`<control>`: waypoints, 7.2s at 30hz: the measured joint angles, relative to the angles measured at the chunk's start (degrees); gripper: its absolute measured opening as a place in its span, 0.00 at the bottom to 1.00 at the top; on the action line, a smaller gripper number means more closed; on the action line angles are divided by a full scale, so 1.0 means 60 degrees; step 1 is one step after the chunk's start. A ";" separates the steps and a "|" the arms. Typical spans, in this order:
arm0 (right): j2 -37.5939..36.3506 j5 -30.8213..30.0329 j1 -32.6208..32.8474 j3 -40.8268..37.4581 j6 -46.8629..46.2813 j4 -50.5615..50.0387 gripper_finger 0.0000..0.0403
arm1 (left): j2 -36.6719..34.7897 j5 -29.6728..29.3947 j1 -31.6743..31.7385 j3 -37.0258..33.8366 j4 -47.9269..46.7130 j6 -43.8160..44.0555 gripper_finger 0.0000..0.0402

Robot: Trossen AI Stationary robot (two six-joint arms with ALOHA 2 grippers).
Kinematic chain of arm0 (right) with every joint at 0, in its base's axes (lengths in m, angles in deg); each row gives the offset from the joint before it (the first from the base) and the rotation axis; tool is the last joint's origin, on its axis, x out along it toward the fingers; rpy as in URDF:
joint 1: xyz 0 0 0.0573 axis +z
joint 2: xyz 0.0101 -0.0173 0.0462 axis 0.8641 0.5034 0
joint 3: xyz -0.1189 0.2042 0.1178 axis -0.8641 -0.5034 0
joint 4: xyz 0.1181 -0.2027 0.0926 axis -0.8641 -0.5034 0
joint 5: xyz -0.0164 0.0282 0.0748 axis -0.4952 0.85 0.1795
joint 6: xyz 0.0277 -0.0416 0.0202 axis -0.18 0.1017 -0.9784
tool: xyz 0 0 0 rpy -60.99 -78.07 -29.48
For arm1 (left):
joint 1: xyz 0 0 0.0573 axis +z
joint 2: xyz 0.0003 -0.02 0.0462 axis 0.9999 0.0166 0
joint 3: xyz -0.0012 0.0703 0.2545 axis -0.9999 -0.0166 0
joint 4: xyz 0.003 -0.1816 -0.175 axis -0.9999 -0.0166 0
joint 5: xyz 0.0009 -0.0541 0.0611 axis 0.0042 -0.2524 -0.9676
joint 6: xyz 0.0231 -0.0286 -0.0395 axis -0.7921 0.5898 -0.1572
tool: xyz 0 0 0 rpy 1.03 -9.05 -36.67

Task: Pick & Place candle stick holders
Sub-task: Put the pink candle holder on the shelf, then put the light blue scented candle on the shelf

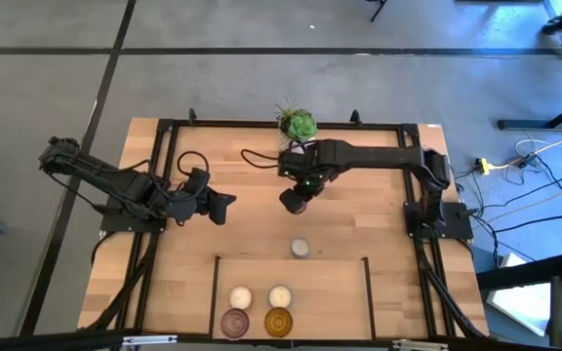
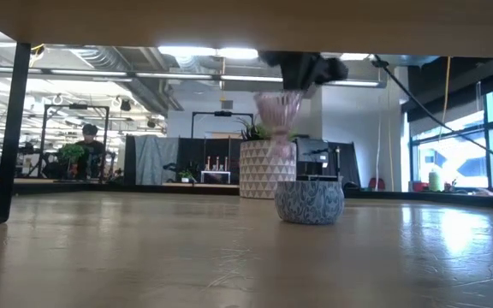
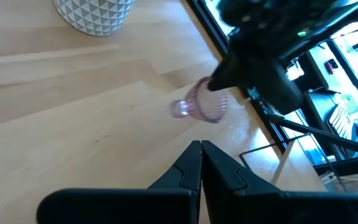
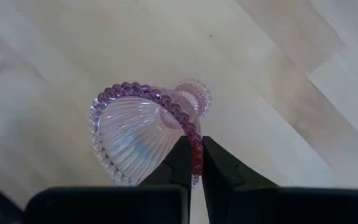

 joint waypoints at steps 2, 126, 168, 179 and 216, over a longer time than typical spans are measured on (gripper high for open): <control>0.0000 0.0017 0.0113 0.0531 0.0135 -0.0541 0.04 | 0.0000 0.0016 0.0004 -0.0001 0.0000 0.0002 0.00; 0.1373 -0.0757 0.7680 0.4913 -0.5829 -0.1965 0.13 | 0.2291 -0.1065 -0.2750 0.0000 0.3224 0.2504 0.00; 0.1366 -0.1249 0.7638 0.4913 -0.5828 -0.2372 0.30 | 0.2288 -0.0886 -0.2747 -0.0002 0.3289 0.2501 0.00; 0.1366 -0.1335 0.7641 0.4913 -0.5661 -0.2129 0.30 | 0.2288 -0.0839 -0.2754 -0.0001 0.3432 0.2501 0.00; -0.0506 -0.5203 0.6618 0.5255 -0.3231 -0.3140 0.30 | 0.2288 0.0910 -0.0885 0.0000 0.3769 0.1047 0.00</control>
